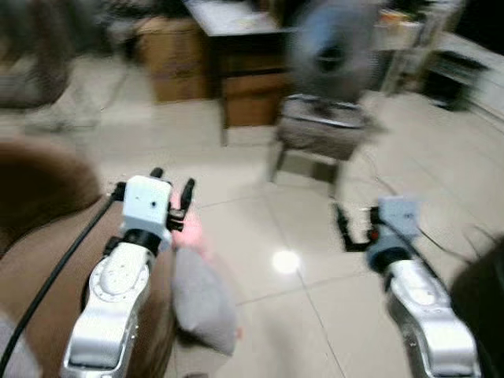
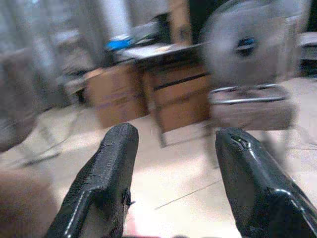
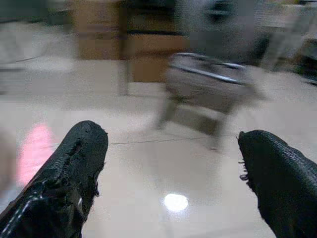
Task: Move the pillow to the sofa from floor
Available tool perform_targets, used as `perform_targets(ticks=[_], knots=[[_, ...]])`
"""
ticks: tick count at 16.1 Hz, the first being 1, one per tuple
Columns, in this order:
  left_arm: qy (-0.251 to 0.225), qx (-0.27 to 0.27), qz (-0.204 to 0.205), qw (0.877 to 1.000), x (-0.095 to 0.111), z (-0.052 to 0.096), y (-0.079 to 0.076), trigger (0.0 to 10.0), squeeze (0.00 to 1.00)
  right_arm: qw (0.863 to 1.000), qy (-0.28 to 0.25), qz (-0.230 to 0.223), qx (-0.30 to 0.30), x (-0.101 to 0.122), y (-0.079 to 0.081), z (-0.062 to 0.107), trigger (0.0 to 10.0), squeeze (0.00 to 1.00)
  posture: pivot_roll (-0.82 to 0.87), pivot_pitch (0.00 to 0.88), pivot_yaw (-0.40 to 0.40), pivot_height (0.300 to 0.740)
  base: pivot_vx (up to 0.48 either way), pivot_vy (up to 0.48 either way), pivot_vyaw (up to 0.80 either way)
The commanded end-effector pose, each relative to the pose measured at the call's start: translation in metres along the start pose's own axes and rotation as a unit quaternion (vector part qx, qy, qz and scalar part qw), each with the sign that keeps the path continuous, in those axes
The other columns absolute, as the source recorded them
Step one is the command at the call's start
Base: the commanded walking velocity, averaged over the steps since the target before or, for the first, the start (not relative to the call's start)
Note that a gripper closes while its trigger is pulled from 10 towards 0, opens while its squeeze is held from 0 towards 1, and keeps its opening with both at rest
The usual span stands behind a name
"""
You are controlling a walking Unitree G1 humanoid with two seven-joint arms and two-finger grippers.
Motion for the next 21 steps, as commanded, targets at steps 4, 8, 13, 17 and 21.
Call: perform_targets(ticks=[4,8,13,17,21], knots=[[-0.001,0.000,-0.004,1.000,-0.0003,0.0005,0.0001,10.0,0.00,1.000,-0.004,-0.020,-0.018,0.0011,-0.0074,0.0012,10.0,0.00,0.09,0.000,-0.030,0.740,0.313,0.000,0.20],[-0.002,-0.004,-0.004,1.000,-0.0001,-0.0007,-0.0002,10.0,0.00,1.000,-0.006,-0.007,-0.006,0.0010,-0.0028,0.0010,10.0,0.00,0.09,0.000,-0.027,0.740,0.313,0.000,0.00],[0.002,0.005,0.001,1.000,-0.0012,-0.0022,0.0017,10.0,0.00,1.000,-0.007,-0.022,-0.006,0.0004,-0.0022,0.0017,10.0,0.00,0.09,0.000,-0.024,0.700,0.050,0.000,0.00],[0.008,0.005,0.000,1.000,-0.0034,-0.0019,0.0013,10.0,0.00,1.000,-0.006,-0.025,-0.005,0.0006,-0.0023,0.0009,10.0,0.00,0.09,0.000,-0.027,0.665,0.000,0.000,0.00],[0.009,0.004,-0.007,1.000,-0.0041,-0.0020,0.0000,10.0,0.00,1.000,-0.007,-0.023,-0.006,0.0010,-0.0032,0.0009,10.0,0.00,0.09,0.000,-0.029,0.620,0.000,0.000,0.00]])
Point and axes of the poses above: a point about 5 cm out from each wrist's last joint towards the gripper, its own z axis pointing back from the gripper into the wrist, its own x axis along the axis of the wrist's last joint, y = z × x, the point moved 3 cm from there along -z, pointing out of the wrist towards the gripper, and after that the axes turned 2 degrees about z, right-handed, at the moved point
